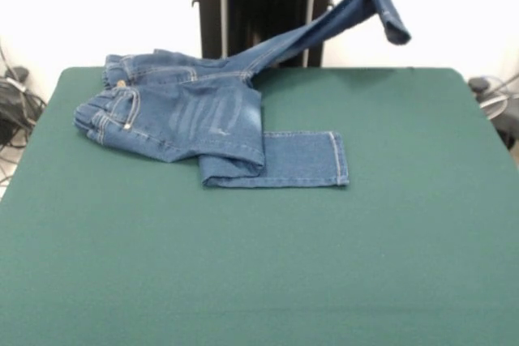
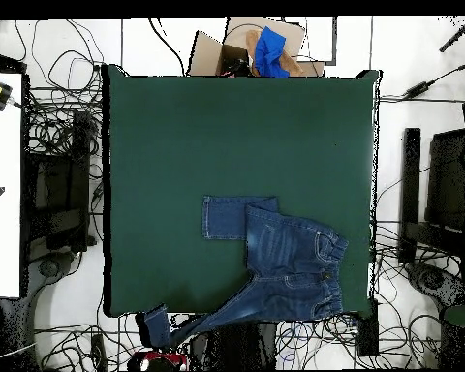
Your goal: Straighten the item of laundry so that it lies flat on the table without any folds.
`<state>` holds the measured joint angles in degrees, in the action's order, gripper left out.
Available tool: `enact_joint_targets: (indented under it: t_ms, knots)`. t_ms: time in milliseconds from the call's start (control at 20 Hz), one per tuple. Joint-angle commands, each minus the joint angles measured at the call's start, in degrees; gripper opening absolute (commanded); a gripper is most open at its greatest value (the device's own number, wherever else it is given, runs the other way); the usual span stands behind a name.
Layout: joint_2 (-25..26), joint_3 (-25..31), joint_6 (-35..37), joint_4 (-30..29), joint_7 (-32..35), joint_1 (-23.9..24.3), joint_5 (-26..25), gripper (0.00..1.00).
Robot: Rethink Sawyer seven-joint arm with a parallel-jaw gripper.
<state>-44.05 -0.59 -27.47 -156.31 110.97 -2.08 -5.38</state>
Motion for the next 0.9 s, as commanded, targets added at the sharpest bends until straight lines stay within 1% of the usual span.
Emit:
enact_joint_targets:
  t_ms: [50, 100, 150, 600, 650, 900]
  knots:
    - [5.08, 3.25, -3.72, 1.98, 15.74, 0.40, -1.96, 0.00]
    - [5.14, 3.51, -3.67, 2.07, 15.68, 0.71, -2.20, 0.00]
    - [5.21, 3.78, -3.61, 2.15, 15.61, 1.01, -2.44, 1.00]
    - [4.62, 5.15, -1.94, 2.72, 14.51, 2.99, -2.77, 1.00]
    - [4.63, 5.13, -1.93, 2.80, 14.33, 3.08, -2.82, 0.00]
    - [6.22, 5.57, -2.32, 3.16, 14.04, 4.35, -4.29, 0.00]
